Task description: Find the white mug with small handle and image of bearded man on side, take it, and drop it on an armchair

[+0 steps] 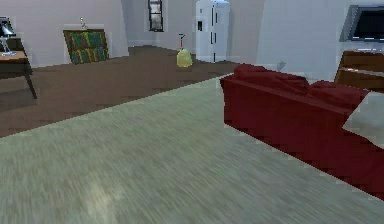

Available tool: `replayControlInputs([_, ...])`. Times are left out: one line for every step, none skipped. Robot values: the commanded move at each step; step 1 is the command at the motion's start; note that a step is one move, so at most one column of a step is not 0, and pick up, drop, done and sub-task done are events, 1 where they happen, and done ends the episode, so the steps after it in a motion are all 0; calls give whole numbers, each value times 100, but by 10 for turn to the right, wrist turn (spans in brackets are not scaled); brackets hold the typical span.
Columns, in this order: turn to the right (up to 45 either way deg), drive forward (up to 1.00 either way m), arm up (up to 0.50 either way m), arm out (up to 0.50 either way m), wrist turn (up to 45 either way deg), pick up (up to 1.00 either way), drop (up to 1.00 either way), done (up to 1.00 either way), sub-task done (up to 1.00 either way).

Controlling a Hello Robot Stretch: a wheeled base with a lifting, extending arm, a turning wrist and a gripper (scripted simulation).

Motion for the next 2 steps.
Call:
replayControlInputs([0,0,0,-8,0,0,0,0,0])
replayControlInputs([0,0,0,0,0,0,0,100,0])
